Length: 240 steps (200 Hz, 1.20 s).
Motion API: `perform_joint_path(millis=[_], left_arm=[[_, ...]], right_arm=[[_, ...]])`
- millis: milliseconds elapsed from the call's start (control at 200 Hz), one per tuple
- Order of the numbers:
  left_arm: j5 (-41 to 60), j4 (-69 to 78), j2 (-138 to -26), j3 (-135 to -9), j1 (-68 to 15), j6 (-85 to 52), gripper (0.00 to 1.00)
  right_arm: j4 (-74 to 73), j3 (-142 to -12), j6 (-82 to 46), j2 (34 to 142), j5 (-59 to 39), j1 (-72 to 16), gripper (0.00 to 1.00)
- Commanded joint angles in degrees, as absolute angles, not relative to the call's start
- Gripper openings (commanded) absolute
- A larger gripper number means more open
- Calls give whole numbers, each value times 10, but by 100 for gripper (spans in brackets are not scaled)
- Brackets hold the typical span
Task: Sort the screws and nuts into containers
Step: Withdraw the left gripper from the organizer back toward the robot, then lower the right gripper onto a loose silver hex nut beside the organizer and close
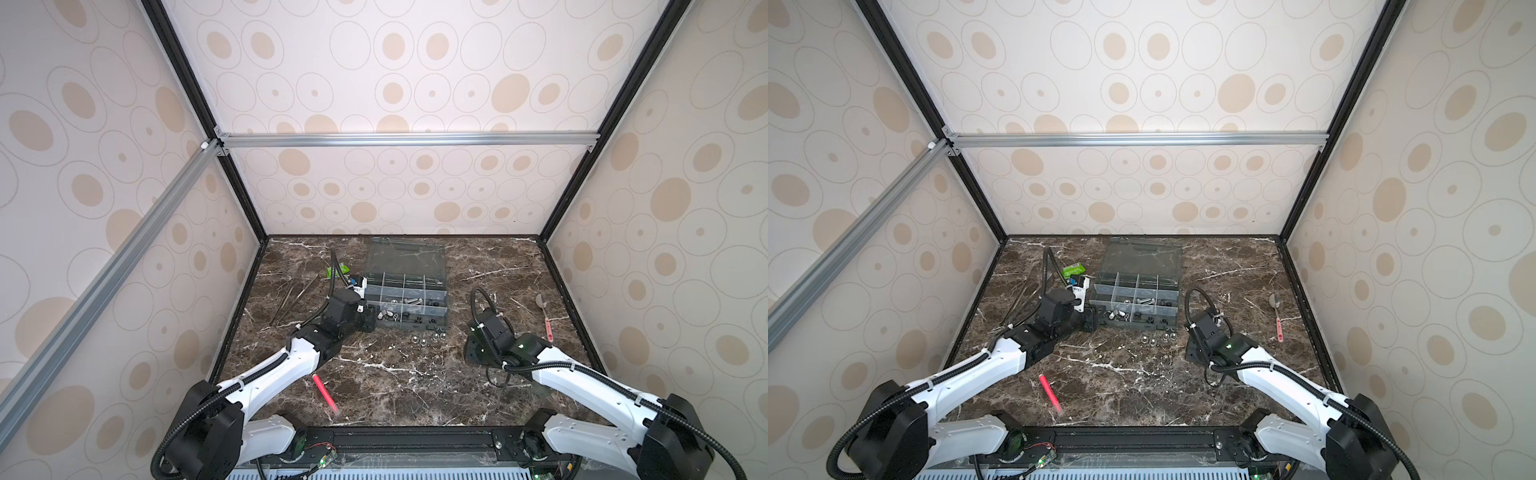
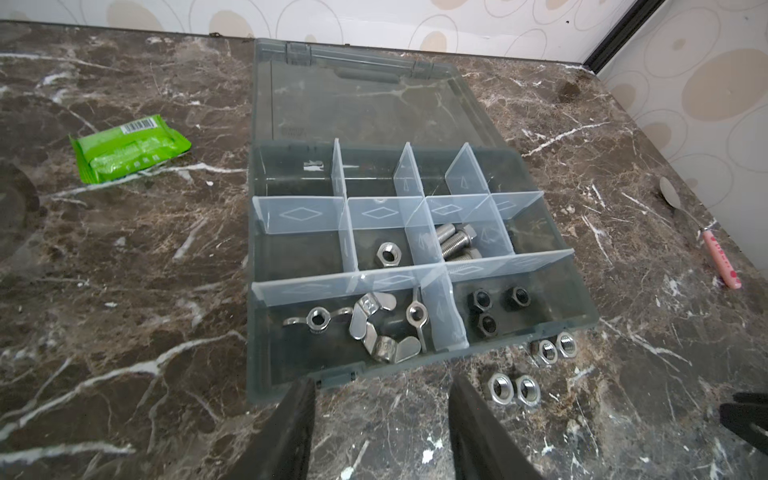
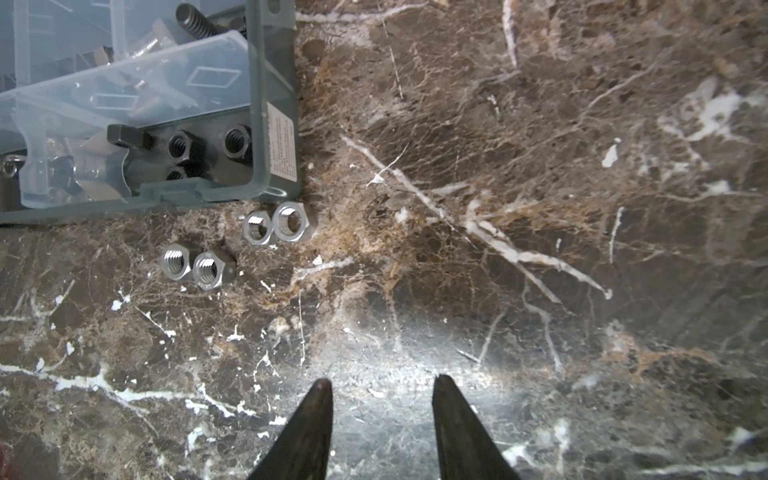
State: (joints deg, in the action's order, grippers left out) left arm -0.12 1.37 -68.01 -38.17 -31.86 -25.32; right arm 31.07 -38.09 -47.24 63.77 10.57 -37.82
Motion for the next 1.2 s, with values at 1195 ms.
perform_joint_path(millis=[1195], left_arm=[[-3,-3,-382,-180,-313,-365,55]], right_arm=[[283,-632,-309,993,90,-480,44]])
